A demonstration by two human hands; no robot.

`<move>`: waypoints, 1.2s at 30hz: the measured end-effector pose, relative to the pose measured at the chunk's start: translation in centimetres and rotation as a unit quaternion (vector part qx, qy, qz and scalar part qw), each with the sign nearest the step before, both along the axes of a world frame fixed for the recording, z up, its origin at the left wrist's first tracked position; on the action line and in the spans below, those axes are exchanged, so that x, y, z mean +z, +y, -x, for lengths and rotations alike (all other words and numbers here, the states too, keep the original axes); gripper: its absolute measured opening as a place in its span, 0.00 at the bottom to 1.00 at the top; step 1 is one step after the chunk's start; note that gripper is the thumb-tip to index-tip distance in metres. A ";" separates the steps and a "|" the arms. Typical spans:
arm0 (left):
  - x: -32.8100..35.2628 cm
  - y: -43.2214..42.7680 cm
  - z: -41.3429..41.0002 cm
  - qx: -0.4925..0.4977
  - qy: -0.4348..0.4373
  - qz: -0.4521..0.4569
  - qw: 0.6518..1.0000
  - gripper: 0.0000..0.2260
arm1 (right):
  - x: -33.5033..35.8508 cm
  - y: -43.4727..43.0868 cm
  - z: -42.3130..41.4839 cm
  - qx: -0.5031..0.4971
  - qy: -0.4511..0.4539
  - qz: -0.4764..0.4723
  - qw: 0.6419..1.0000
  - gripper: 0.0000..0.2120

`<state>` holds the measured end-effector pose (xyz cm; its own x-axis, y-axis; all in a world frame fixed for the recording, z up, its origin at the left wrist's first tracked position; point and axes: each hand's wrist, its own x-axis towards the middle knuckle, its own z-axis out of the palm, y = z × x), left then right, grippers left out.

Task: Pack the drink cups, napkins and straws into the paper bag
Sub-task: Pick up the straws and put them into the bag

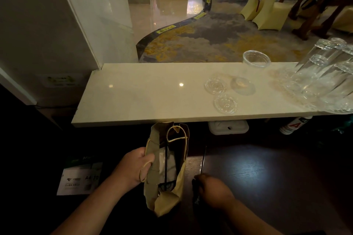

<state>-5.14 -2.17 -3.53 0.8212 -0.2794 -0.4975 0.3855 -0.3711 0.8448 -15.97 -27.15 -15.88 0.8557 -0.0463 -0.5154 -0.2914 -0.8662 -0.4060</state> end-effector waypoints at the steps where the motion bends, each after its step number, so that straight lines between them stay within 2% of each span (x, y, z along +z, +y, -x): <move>1: -0.1 0.1 0.0 -0.004 -0.004 -0.004 1.000 0.16 | 0.0 -0.2 -0.3 -0.022 -0.013 0.005 1.000 0.16; 5: 0.0 0.1 0.0 -0.010 -0.008 -0.012 1.000 0.17 | -0.6 -1.5 -2.5 -0.143 -0.020 0.004 0.990 0.11; 8: -0.1 0.2 0.1 -0.019 -0.016 -0.028 0.999 0.12 | -2.2 -2.6 -4.2 -0.196 0.016 0.007 0.980 0.11; 13: -0.1 0.4 0.2 -0.024 -0.023 -0.042 0.999 0.13 | -5.2 -2.5 -5.3 -0.223 0.052 0.019 0.973 0.17; 16: -0.2 0.3 0.2 -0.019 -0.017 -0.035 0.999 0.14 | -3.7 -1.1 -5.2 -0.234 0.057 0.011 0.971 0.16; 19: -0.5 0.2 0.3 -0.009 -0.003 -0.034 0.999 0.09 | -2.8 0.0 -5.0 -0.242 0.065 0.023 0.968 0.09; 21: -0.5 0.2 0.4 -0.005 0.002 -0.028 1.000 0.10 | -2.9 0.2 -4.8 -0.237 0.071 0.030 0.969 0.06; 24: -0.4 0.0 0.4 -0.004 0.003 -0.019 1.000 0.13 | -2.9 0.3 -4.6 -0.238 0.079 0.031 0.967 0.07; 26: -0.5 -0.1 0.4 -0.005 0.002 -0.022 1.000 0.10 | -2.6 0.4 -4.4 -0.240 0.085 0.022 0.967 0.10; 31: -0.7 -0.2 0.2 0.006 0.011 -0.019 1.000 0.09 | -1.9 -0.1 -4.1 -0.235 0.041 -0.027 0.971 0.12; 36: -0.6 0.3 0.0 0.009 0.011 -0.028 1.000 0.09 | 2.5 -0.8 -3.1 -0.243 -0.073 -0.077 0.964 0.05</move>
